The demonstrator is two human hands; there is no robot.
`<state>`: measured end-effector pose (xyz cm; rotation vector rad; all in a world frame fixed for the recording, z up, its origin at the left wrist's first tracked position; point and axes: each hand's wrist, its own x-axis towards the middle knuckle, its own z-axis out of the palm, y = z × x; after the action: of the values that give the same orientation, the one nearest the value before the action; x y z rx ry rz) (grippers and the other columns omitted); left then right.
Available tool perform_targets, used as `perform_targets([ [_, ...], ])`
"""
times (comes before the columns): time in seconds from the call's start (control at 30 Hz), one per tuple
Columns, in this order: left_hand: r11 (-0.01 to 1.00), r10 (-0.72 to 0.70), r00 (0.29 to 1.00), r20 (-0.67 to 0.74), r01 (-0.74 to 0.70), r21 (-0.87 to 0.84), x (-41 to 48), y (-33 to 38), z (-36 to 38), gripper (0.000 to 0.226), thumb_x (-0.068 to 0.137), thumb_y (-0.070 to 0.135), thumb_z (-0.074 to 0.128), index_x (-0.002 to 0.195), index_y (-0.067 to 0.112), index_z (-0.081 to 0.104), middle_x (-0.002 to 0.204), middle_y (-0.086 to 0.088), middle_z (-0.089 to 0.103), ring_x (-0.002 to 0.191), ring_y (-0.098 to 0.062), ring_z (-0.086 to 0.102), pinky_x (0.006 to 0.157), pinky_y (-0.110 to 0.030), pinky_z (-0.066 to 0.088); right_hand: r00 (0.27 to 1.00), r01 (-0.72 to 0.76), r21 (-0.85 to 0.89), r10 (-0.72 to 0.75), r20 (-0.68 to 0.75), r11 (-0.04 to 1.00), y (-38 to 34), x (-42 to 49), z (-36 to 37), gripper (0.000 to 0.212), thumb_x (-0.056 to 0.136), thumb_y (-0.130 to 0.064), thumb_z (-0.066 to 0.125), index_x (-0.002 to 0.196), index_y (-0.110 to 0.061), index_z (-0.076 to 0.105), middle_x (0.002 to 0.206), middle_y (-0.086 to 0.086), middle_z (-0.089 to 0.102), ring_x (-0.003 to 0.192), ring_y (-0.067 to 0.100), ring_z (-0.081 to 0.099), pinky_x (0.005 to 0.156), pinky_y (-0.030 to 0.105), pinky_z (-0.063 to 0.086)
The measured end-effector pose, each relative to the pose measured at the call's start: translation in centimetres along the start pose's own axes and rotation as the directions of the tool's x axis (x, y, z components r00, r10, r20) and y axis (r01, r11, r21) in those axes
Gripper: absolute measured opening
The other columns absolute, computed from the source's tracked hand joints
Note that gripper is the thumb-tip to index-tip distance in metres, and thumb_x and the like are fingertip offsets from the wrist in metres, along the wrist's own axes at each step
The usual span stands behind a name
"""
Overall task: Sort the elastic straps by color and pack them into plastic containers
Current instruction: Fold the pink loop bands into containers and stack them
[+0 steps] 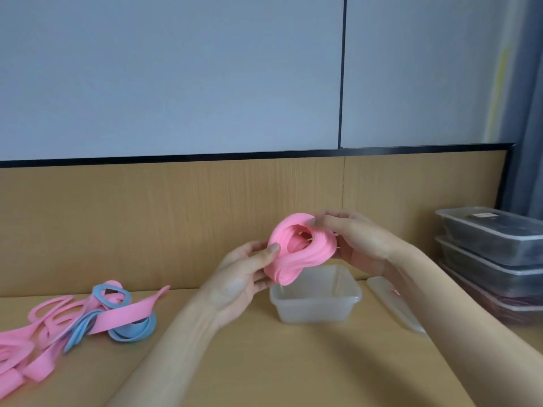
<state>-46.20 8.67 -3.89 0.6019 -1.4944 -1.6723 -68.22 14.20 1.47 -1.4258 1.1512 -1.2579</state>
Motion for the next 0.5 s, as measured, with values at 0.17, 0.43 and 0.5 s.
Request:
perform_targets([
  [0.17,0.992,0.011,1.000,-0.001,-0.011,0.127,2.2,-0.8,0.6,0.067,0.069,0.042,0.083,0.121,0.009,0.058,0.105,-0.009,0.077,0.093,-0.020,0.072,0.089,-0.036,0.050,0.998,-0.012,0.039,0.014,-0.055,0.999,1.9,0.4,-1.7,0.011,0.095,-0.019,0.066,0.092,-0.009,0.068,0.087,0.011,0.068,0.081,0.023,0.066,0.074,0.032,0.055],
  [0.43,0.932,0.024,1.000,-0.008,-0.020,0.361,6.2,-2.1,0.9,0.034,0.088,0.025,0.077,0.109,0.013,0.053,0.083,-0.005,0.074,0.080,-0.015,0.065,0.083,-0.033,0.042,0.978,0.072,0.147,-0.041,-0.203,0.987,6.5,1.4,-3.5,0.053,0.076,-0.019,0.071,0.128,-0.012,0.062,0.116,0.014,0.071,0.095,0.021,0.069,0.082,0.030,0.050],
  [0.5,0.907,0.025,0.999,0.038,-0.039,0.420,7.0,-2.4,0.7,0.024,0.097,0.018,0.067,0.110,0.012,0.049,0.080,-0.005,0.074,0.076,-0.014,0.064,0.080,-0.032,0.041,0.967,0.109,0.072,-0.088,-0.241,0.991,7.4,1.7,-3.5,0.049,0.076,-0.021,0.069,0.125,-0.016,0.065,0.118,0.013,0.070,0.096,0.019,0.068,0.081,0.028,0.048],
])
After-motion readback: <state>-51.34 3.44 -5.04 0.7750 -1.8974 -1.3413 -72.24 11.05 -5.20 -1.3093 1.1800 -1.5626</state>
